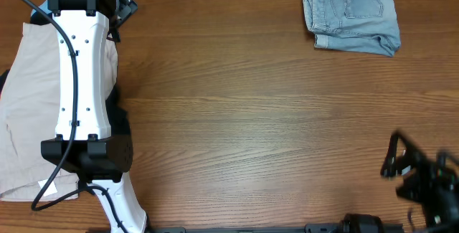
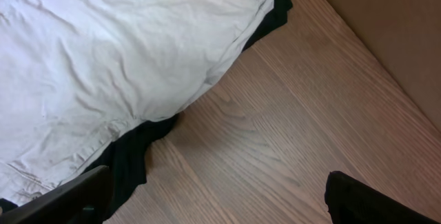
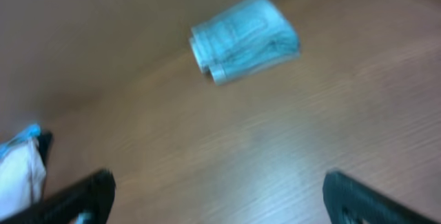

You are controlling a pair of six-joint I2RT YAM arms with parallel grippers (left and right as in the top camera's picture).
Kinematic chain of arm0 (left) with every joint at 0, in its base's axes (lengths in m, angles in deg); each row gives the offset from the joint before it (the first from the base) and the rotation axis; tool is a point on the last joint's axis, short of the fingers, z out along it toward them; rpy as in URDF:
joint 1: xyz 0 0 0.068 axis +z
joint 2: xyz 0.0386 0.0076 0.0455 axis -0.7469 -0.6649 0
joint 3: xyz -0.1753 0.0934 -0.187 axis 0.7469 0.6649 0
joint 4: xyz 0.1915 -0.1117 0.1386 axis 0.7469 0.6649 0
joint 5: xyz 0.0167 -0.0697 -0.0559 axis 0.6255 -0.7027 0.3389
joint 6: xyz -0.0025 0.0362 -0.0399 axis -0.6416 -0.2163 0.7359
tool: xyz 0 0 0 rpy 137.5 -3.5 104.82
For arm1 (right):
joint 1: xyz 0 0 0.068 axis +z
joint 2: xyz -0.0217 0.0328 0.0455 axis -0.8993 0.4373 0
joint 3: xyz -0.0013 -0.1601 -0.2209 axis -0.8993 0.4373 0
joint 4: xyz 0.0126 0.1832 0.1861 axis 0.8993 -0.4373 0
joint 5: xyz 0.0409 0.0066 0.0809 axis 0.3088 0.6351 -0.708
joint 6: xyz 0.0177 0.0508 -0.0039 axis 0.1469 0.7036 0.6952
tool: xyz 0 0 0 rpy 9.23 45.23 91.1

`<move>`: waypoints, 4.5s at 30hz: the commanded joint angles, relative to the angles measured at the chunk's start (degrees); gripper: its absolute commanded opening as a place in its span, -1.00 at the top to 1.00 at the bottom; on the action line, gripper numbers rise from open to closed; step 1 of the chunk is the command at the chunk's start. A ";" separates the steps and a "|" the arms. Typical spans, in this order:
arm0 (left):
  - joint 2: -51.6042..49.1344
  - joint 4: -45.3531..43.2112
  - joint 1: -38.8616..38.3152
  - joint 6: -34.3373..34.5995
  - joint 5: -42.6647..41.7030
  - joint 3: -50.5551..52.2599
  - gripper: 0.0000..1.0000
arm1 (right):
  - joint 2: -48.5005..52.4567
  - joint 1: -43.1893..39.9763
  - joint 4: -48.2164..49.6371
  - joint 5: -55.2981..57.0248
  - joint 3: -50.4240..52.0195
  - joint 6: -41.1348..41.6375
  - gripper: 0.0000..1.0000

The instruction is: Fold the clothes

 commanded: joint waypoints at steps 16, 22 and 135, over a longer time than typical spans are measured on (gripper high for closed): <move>-0.44 -0.04 -0.37 1.14 1.29 -0.07 -1.00 | -20.87 7.89 76.13 -10.64 67.67 -12.46 -1.00; -0.44 -0.04 -0.37 1.14 1.29 -0.07 -1.00 | -30.73 7.80 79.08 -10.40 78.34 -13.00 -1.00; 118.22 -84.04 -3.72 -46.93 -20.96 140.65 -1.00 | -33.66 7.61 71.04 -6.25 80.89 -12.33 -1.00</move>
